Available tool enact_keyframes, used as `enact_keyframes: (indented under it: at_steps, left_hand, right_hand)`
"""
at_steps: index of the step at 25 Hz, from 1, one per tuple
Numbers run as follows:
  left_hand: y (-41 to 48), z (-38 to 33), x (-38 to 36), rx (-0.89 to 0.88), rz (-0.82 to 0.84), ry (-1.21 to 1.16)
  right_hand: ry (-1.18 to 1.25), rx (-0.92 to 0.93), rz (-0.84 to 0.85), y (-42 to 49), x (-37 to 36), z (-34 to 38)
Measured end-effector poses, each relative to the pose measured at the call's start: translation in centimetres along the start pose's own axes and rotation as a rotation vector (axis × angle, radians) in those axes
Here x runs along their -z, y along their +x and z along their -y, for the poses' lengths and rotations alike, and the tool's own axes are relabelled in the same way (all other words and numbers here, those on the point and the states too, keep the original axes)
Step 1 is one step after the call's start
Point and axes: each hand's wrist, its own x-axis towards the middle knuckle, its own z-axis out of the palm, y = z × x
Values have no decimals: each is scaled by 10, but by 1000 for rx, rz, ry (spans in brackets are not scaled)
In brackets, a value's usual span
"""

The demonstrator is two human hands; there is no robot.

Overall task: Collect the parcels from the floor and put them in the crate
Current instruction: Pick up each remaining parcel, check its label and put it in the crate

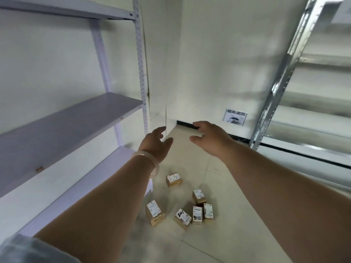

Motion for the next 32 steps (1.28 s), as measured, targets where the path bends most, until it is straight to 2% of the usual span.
enact_keyframes:
  at_steps: [7,13,17,21,25,32]
  left_hand:
    - [87,-44,-103,-34,41,46]
    - [177,-67,-207,71,91,114]
    - [221,-61,-241,137,129,195]
    - [269,-30,-255,215,87,204]
    - [322,26,-283,274,131,183]
    - [426,166,-352,500,169,25]
  right_hand:
    - [39,-79,-21,75,39,-123]
    - [44,-126,19,171,76,-240]
    - [79,-172,54,232,78,-287]
    - [52,-135,151,283,41,-306]
    - [8,-106,300,346,-18,-328]
    - [-174,-231,466,444,-132,-392]
